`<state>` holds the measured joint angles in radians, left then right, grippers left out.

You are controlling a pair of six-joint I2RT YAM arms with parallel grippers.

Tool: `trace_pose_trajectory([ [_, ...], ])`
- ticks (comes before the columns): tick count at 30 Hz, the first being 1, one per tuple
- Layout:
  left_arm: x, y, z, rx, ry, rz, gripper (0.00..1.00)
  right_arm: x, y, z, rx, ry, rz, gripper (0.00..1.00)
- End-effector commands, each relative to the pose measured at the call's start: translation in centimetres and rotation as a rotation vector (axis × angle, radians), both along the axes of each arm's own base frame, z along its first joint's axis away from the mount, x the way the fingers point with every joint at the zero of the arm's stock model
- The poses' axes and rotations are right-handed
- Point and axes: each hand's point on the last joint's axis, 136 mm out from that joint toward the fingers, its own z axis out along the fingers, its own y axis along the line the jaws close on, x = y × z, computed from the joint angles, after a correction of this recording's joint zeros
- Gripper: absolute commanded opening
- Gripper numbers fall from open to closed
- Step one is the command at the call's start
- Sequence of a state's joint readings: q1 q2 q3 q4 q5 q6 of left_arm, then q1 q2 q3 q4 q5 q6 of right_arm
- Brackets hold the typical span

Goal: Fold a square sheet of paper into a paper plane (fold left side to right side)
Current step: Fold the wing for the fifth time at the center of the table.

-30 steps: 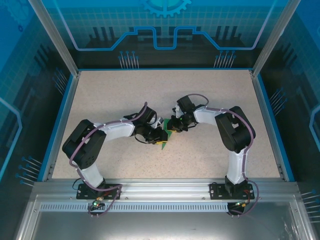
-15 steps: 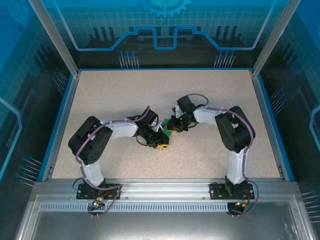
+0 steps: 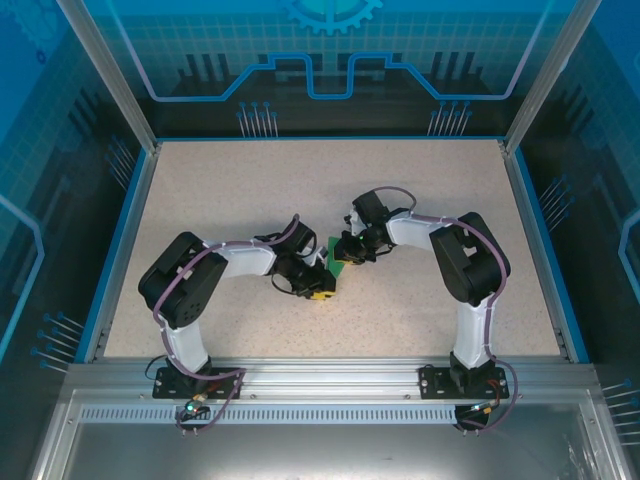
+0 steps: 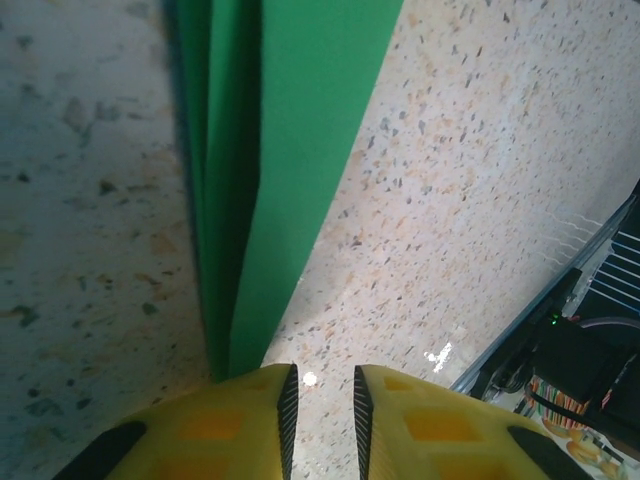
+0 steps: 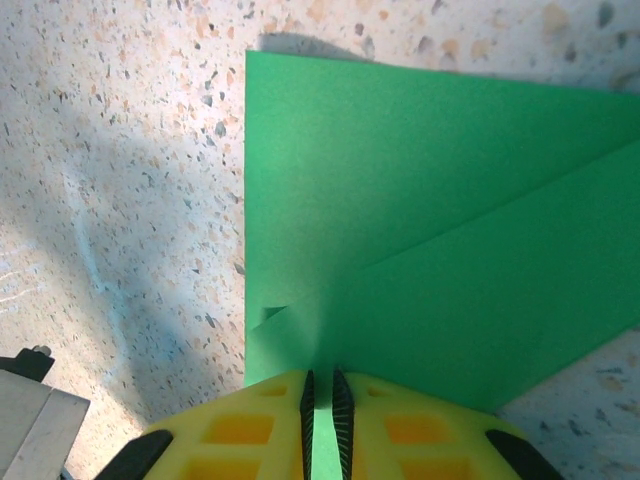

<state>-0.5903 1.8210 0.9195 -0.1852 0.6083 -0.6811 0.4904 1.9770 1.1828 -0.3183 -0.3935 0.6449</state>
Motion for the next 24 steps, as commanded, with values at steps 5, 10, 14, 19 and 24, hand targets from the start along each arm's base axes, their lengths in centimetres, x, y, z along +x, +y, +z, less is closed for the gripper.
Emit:
trace_pose_trajectory([
  [5, -1.1, 0.7, -1.7, 0.037, 0.042, 0.0, 0.25, -1.4, -1.8, -2.4, -0.12, 0.06, 0.002, 0.18],
  [10, -1.3, 0.7, -2.0, 0.034, 0.052, -0.003, 0.25, -1.4, -1.8, -2.5, -0.121, 0.063, 0.004, 0.18],
  [14, -1.5, 0.8, -2.3, 0.034, 0.059, -0.003, 0.25, -1.4, -1.8, -2.6, -0.125, 0.065, 0.005, 0.18],
  [19, -2.0, 1.2, -3.0, 0.049, 0.073, -0.001, 0.25, -1.4, -1.8, -2.5, -0.129, 0.066, 0.006, 0.18],
  [24, -2.7, 1.8, -3.1, 0.063, 0.081, 0.002, 0.24, -1.4, -1.9, -2.5, -0.135, 0.066, 0.008, 0.18],
])
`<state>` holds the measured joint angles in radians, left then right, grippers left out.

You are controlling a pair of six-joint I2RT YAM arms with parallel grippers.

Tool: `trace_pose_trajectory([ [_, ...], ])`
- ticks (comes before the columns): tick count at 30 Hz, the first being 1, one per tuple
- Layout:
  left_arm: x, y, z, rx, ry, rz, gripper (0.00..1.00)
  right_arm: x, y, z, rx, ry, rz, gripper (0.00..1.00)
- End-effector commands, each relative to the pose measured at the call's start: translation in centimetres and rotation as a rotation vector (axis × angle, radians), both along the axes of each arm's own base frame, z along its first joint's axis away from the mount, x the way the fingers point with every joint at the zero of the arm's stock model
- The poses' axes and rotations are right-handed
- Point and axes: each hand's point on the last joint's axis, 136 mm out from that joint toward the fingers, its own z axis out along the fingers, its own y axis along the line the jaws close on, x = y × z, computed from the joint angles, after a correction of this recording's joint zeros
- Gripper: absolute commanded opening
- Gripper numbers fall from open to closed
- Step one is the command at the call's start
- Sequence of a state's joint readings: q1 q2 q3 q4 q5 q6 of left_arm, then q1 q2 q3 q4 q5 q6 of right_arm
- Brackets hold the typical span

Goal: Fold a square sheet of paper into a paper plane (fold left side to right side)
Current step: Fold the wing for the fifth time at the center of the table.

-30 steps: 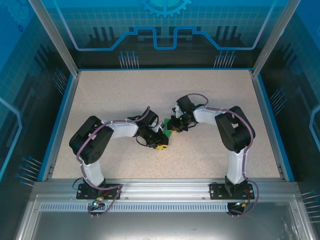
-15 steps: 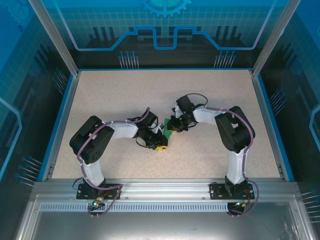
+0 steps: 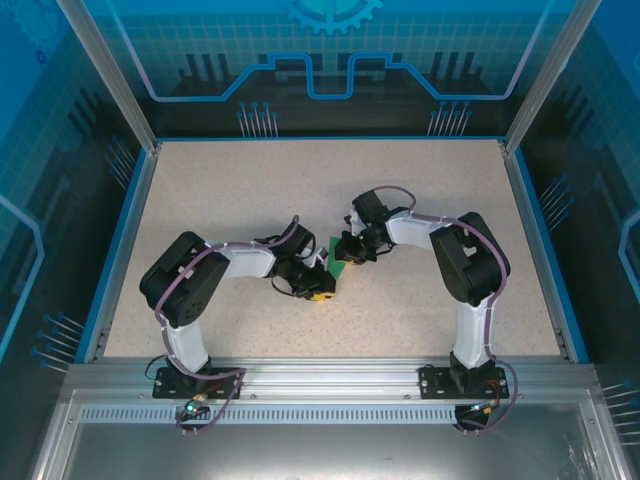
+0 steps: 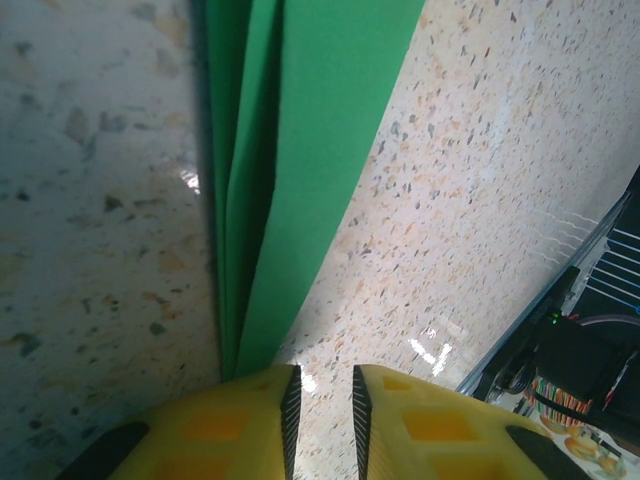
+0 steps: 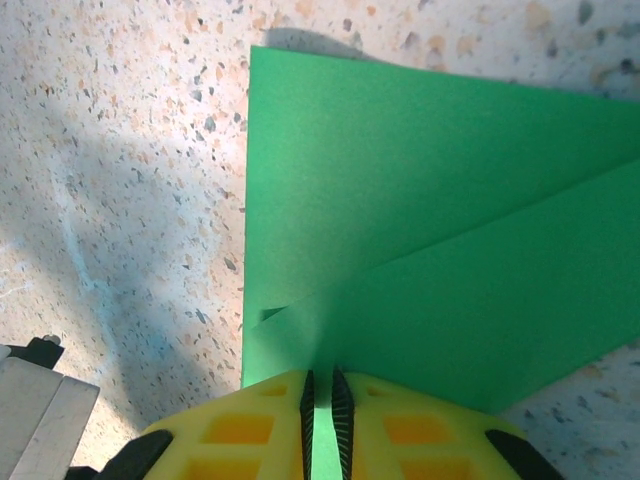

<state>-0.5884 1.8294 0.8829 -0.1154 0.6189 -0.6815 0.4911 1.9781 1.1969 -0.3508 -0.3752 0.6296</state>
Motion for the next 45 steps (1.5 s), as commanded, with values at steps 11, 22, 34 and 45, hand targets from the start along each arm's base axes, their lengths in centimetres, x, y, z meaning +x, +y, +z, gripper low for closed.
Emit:
trace_pose_trajectory([
  [11, -3.4, 2.0, 0.6, 0.017, 0.072, 0.014, 0.21, -1.2, -1.5, -2.5, -0.108, 0.067, 0.002, 0.18],
  [22, 1.5, 0.4, 5.1, -0.056, -0.031, 0.022, 0.22, -1.3, -1.4, -2.6, -0.107, 0.069, 0.007, 0.18],
  [34, 1.2, -0.8, 1.0, -0.009, 0.032, -0.028, 0.22, -1.5, -1.4, -2.7, -0.11, 0.075, 0.006, 0.18],
  [45, -2.0, 1.6, -1.5, 0.111, 0.088, -0.029, 0.21, -1.4, -1.4, -2.6, -0.112, 0.07, 0.007, 0.18],
])
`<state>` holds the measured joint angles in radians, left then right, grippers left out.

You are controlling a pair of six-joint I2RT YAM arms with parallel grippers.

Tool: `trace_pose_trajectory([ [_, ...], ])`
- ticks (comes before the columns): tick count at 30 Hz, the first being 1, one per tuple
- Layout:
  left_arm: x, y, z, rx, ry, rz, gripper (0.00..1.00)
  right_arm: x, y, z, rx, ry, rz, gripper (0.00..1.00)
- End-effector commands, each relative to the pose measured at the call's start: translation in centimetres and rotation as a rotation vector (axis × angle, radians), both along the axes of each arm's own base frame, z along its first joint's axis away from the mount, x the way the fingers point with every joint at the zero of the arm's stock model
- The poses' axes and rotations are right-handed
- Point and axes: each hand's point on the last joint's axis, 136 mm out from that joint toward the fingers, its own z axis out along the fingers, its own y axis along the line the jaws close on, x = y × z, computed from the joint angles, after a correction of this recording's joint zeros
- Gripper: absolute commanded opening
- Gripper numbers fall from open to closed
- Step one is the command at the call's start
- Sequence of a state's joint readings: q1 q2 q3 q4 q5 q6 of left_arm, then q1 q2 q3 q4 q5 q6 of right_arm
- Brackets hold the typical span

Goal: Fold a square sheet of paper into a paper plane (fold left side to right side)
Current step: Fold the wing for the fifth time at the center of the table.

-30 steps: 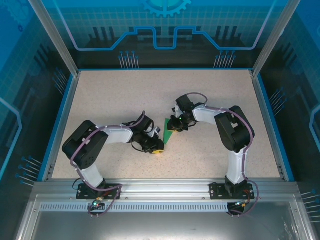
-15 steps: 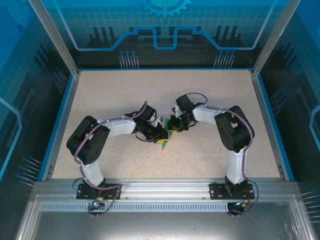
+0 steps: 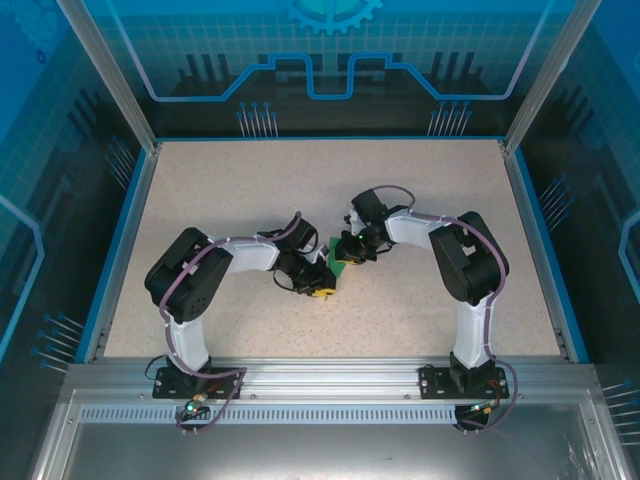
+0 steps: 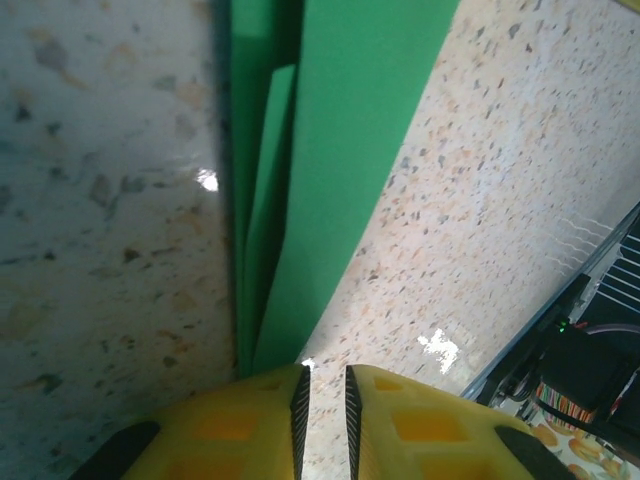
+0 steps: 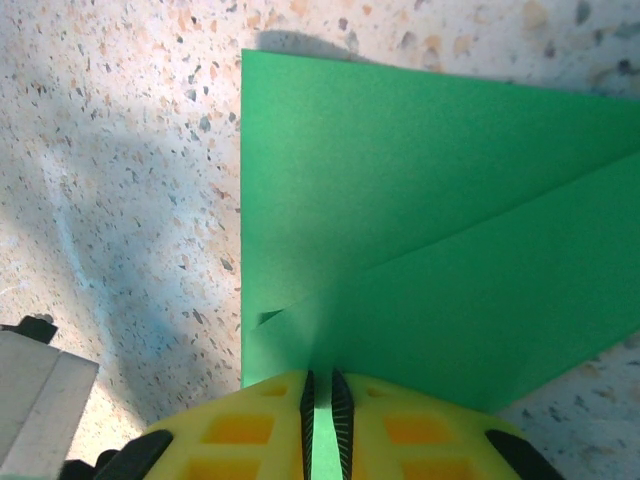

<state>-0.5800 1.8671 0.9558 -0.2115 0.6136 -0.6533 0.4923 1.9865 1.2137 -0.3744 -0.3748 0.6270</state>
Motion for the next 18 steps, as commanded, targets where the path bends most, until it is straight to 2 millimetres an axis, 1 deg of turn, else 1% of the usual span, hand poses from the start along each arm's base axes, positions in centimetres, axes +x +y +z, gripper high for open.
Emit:
trace_pose_trajectory([
  [1, -3.0, 1.7, -1.6, 0.083, 0.066, -0.023, 0.21, -1.3, -1.4, -2.5, -0.104, 0.058, 0.003, 0.18],
  [7, -4.7, 2.6, -1.9, 0.098, 0.087, -0.039, 0.21, -1.1, -1.2, -2.1, -0.101, 0.047, 0.011, 0.18],
  [11, -5.1, 2.7, -1.0, 0.076, 0.073, -0.038, 0.21, -0.3, -0.6, -1.1, -0.071, 0.013, 0.02, 0.19],
  [13, -4.9, 2.5, 0.1, 0.053, 0.043, -0.038, 0.21, 0.3, 0.0, 0.0, -0.042, -0.017, 0.025, 0.2],
  [15, -4.4, 2.2, 1.6, 0.021, -0.01, -0.034, 0.22, 1.2, 0.5, 1.5, -0.019, -0.063, 0.033, 0.22],
  [16, -4.1, 2.1, 2.4, 0.008, -0.037, -0.03, 0.22, 1.5, 0.5, 2.3, -0.015, -0.084, 0.031, 0.23],
  [18, -3.2, 2.0, 4.3, -0.016, -0.114, -0.019, 0.25, 2.2, 0.2, 4.1, -0.025, -0.136, 0.022, 0.3],
])
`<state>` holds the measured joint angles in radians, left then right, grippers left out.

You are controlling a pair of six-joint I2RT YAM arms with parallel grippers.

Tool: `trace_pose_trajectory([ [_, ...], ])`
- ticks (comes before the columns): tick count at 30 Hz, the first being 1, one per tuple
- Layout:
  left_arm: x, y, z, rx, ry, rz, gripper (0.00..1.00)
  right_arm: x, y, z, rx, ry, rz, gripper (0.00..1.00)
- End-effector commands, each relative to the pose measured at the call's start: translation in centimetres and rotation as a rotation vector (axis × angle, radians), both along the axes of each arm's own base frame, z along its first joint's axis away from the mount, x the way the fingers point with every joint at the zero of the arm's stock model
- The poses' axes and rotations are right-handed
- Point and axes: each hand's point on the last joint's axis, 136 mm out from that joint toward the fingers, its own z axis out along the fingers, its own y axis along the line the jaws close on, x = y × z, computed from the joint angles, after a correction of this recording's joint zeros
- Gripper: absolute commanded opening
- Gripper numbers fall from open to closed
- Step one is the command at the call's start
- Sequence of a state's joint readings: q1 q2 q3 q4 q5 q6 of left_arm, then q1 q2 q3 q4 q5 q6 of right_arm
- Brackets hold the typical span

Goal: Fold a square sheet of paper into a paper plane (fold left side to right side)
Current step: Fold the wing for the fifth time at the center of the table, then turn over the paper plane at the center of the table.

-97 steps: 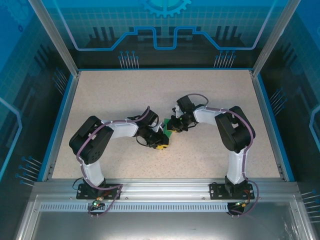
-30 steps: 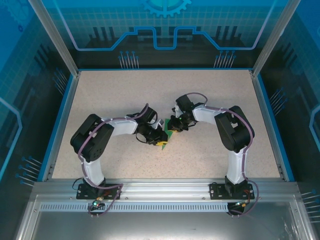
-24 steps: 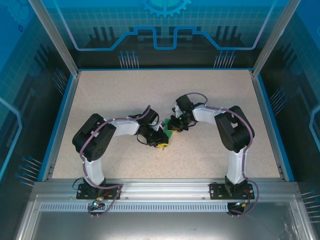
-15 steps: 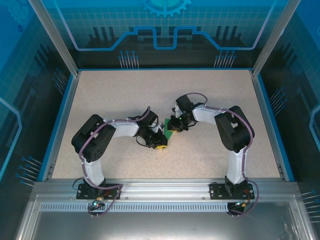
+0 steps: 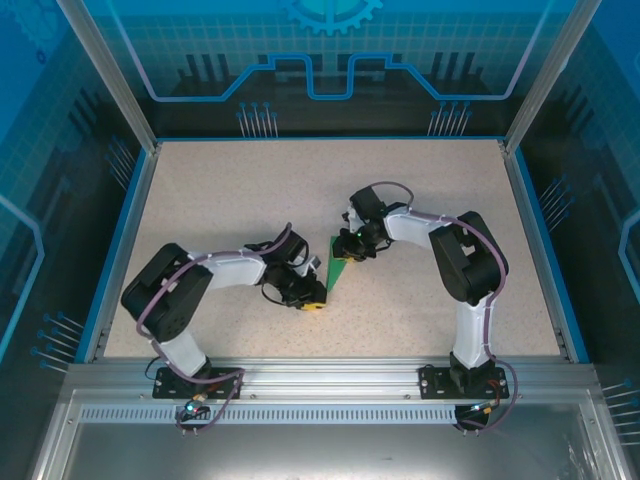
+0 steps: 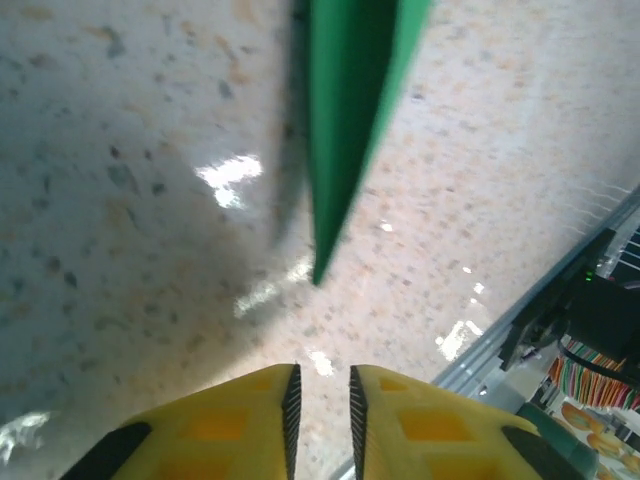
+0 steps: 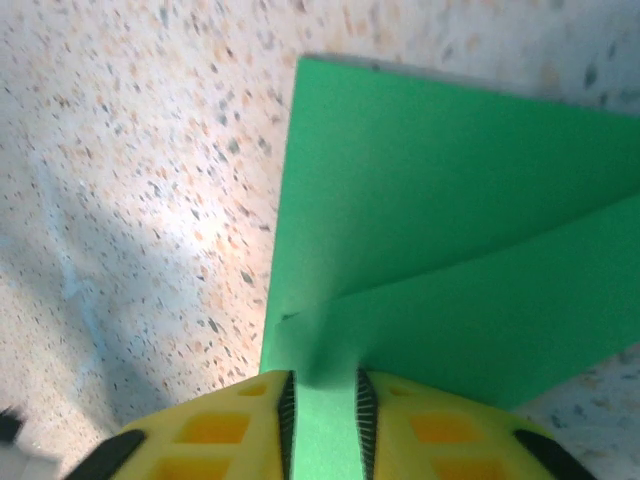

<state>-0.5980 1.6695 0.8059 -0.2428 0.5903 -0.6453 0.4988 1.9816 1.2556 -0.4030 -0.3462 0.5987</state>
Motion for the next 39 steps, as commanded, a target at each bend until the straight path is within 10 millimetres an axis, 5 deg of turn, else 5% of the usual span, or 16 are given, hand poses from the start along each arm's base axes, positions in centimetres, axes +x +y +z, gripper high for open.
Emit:
trace_pose_trajectory([
  [1, 0.8, 0.1, 3.1, -0.026, -0.116, 0.003, 0.25, 1.5, -0.3, 3.9, -0.014, -0.116, -0.004, 0.34],
  [7, 3.2, 1.9, 6.7, 0.01, -0.308, 0.101, 0.33, 0.7, -3.3, 7.3, -0.112, -0.2, -0.099, 0.55],
  [11, 5.2, 4.2, 8.5, 0.063, -0.421, 0.215, 0.45, -1.0, -4.7, 7.9, -0.197, -0.222, -0.154, 0.66],
  [21, 6.1, 7.4, 9.4, 0.144, -0.484, 0.317, 0.52, -3.9, -2.5, 4.0, -0.284, -0.121, -0.177, 0.75],
  [26, 5.7, 8.3, 9.4, 0.168, -0.503, 0.338, 0.54, -4.1, -0.8, 2.1, -0.284, -0.08, -0.152, 0.58],
  [30, 5.5, 8.7, 9.6, 0.179, -0.513, 0.344, 0.54, -4.3, -0.4, 1.6, -0.291, -0.071, -0.135, 0.31],
  [34, 5.3, 9.3, 9.8, 0.199, -0.523, 0.355, 0.55, -4.2, 0.6, 3.6, -0.223, -0.14, -0.081, 0.0],
  [39, 5.6, 10.4, 11.4, 0.226, -0.574, 0.391, 0.59, -4.7, 2.4, 7.7, 0.01, -0.238, 0.005, 0.0],
])
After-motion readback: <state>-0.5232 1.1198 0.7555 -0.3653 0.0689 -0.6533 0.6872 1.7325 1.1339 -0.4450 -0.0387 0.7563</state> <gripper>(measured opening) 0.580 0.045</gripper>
